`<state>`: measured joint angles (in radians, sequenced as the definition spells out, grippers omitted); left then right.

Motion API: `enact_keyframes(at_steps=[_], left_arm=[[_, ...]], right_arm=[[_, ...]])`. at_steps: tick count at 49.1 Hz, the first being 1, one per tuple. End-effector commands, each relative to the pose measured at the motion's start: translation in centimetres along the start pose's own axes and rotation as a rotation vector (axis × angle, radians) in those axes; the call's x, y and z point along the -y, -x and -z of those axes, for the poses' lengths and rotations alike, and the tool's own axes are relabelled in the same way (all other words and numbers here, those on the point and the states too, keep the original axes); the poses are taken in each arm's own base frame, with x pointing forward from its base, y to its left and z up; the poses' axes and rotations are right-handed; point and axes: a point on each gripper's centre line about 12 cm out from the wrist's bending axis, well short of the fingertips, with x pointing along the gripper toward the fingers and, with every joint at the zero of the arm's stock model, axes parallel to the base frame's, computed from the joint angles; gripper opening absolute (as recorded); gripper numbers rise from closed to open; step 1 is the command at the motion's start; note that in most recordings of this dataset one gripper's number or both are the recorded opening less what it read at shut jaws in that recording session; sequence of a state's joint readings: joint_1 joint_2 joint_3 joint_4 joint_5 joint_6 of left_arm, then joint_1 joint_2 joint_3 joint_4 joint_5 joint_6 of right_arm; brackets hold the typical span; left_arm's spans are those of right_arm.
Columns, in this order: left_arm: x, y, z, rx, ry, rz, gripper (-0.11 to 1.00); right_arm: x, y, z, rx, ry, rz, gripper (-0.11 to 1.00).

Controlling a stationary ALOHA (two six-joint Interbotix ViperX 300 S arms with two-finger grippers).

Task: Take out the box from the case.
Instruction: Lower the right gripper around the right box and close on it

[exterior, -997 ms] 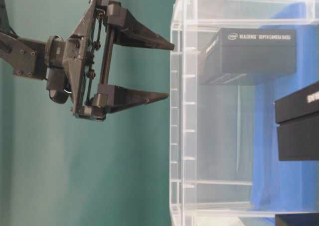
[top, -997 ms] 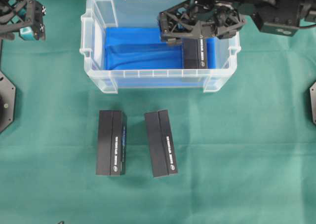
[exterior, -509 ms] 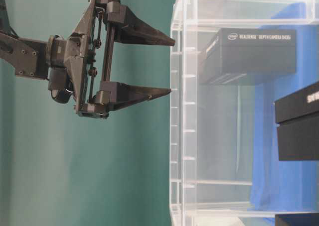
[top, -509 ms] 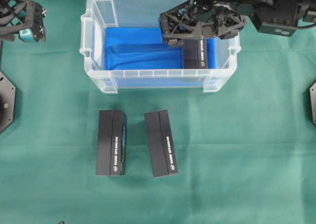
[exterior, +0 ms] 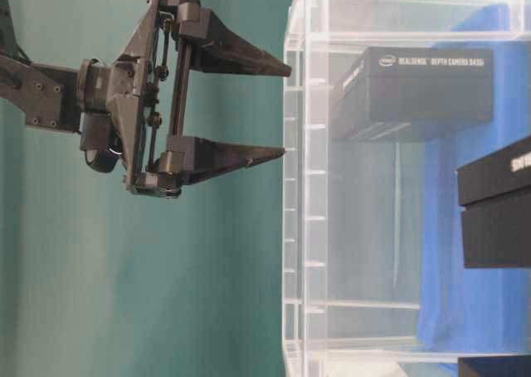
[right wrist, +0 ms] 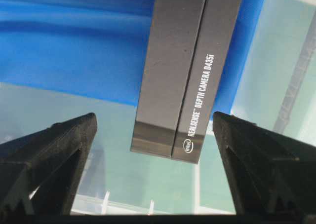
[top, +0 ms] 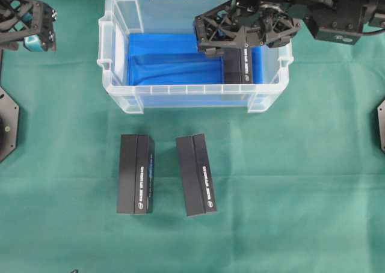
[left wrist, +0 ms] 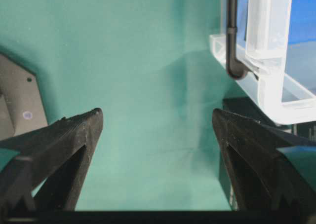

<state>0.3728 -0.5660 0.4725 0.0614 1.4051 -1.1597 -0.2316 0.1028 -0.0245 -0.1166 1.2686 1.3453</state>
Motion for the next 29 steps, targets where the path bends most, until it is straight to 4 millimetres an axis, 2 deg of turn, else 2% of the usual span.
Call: enact_keyframes(at_steps=[1,29], left_arm=[[0.24,0.54,-0.07,0.008,-0.002,0.020,0.98],[0.26,0.54,-0.08,0.009,-0.002,0.021,0.98]], right_arm=[[-0.31,1.26,-0.11,0.010,0.001,-0.036,0.93],[-0.19,1.08,-0.08,0.010,0.002,-0.029,0.93]])
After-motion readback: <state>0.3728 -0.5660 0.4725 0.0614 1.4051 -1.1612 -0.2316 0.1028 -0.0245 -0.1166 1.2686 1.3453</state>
